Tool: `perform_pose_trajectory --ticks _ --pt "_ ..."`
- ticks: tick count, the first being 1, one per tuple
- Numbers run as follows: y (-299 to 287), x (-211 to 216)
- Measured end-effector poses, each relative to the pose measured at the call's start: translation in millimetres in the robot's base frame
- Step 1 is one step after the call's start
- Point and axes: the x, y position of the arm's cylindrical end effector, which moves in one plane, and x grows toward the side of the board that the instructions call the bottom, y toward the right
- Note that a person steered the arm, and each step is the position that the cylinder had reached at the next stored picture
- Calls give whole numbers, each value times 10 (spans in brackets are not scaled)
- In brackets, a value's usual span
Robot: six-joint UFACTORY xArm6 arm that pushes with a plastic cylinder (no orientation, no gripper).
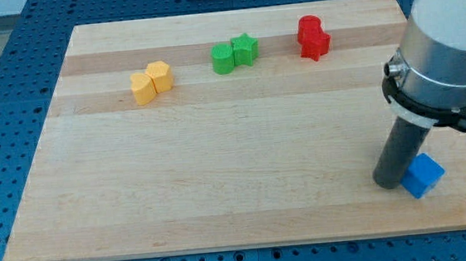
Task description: Put the blue triangle at the top side of the blue cube
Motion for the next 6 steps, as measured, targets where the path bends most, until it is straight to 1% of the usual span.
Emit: perform_pose_trajectory --ticks 1,3,5,6 --pt "9 0" --pt "-320 -59" --pt "-271 -338" --pt "-99 -426"
